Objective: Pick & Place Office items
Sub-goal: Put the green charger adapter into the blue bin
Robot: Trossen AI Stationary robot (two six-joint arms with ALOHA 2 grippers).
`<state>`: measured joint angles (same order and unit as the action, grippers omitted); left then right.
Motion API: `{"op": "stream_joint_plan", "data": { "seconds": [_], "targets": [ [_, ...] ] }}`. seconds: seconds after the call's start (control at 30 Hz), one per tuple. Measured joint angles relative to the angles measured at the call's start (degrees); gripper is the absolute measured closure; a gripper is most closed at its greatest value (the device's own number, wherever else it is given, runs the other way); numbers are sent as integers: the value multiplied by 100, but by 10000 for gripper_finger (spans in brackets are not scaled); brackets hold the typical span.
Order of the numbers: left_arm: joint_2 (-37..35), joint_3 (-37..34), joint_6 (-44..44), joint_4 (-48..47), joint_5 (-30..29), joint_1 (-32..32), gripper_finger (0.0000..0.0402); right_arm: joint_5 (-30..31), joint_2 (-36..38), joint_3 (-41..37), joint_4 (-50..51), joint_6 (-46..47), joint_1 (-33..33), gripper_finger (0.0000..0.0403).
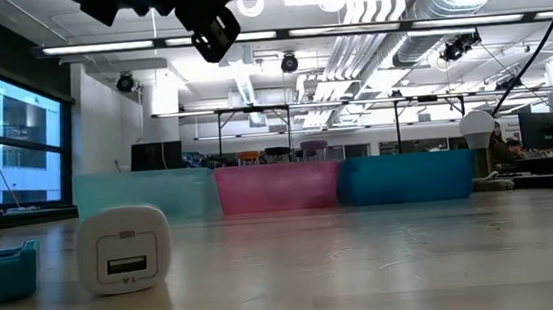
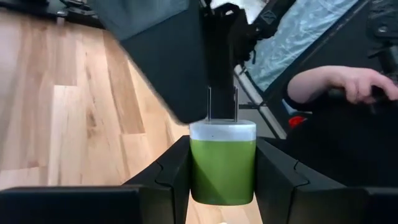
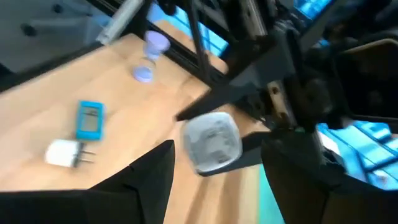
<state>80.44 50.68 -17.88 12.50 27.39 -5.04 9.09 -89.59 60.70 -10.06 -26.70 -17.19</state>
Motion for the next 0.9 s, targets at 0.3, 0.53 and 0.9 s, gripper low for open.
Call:
{"op": "stream_joint_plan", "data": {
  "seconds": [0.3,0.53,0.9],
  "targets": [
    [-2,0,25,-111,-56,0,279,-343,-150,263,240,-180,123,174],
    [0,-2,-12,-166,-62,0,279,-364,-382,262,138,-413,245,174],
    [6,-2,-18,-280,-186,0,279,-839,-571,264,-7,-511,417,174]
  ]
}}
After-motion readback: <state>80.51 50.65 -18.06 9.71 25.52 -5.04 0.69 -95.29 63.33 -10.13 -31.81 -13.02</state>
